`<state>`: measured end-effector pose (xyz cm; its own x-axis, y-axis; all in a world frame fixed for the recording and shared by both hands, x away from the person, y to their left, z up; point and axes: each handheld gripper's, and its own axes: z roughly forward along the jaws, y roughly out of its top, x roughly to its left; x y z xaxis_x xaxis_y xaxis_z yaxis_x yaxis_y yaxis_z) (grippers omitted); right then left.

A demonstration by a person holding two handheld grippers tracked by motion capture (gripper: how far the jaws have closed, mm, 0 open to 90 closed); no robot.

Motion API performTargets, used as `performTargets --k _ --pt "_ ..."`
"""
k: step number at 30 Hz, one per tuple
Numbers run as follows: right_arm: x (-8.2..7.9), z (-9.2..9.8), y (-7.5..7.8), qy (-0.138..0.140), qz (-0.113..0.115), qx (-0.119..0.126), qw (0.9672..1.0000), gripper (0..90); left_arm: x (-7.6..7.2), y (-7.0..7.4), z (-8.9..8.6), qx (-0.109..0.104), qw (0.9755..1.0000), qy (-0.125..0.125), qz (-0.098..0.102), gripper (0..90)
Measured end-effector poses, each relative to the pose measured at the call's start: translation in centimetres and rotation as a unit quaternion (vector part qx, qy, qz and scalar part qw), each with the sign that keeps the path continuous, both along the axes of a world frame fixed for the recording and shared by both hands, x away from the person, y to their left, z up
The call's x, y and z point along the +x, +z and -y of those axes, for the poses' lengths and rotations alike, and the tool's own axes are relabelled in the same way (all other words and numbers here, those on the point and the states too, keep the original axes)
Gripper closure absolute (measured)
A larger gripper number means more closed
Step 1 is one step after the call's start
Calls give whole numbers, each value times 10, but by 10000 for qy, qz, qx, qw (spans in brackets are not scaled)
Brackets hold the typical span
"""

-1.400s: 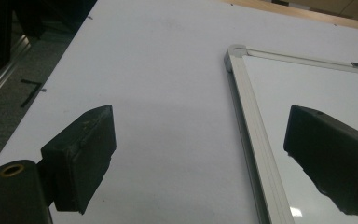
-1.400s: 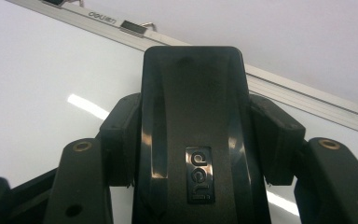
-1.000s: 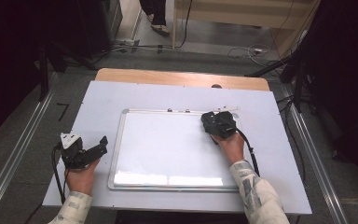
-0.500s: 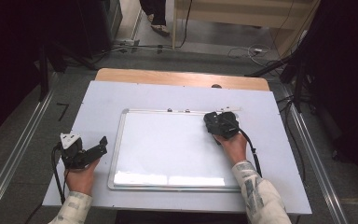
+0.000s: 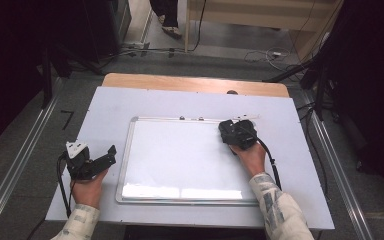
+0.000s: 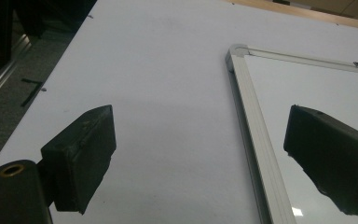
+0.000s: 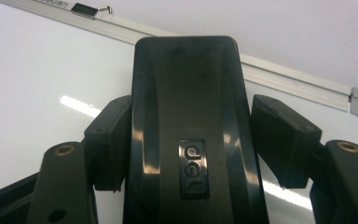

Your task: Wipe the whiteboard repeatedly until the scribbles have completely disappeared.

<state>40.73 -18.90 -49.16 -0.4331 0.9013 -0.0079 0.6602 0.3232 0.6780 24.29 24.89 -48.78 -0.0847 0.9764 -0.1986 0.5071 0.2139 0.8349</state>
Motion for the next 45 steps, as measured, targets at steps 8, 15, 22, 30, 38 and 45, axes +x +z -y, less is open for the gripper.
performTargets --k 8,15,22,30,38,45 --pt "-2 -2 1 -31 53 -27 10000 387 0 0 0 -3 10000 13 3 96" --pt "-5 1 5 -148 142 10 9998 387 0 1 0 4 10000 2 2 97" --pt "-13 14 31 -411 416 253 9980 387 1 0 1 5 10000 -19 -2 96" --pt "-19 26 36 -639 474 291 9964 388 1 0 1 12 10000 -19 -18 97" --pt "-23 33 38 -800 483 295 9952 387 1 1 1 3 10000 -8 -3 97" --pt "-24 39 37 -962 471 314 9938 387 1 0 1 0 10000 -16 -3 96"
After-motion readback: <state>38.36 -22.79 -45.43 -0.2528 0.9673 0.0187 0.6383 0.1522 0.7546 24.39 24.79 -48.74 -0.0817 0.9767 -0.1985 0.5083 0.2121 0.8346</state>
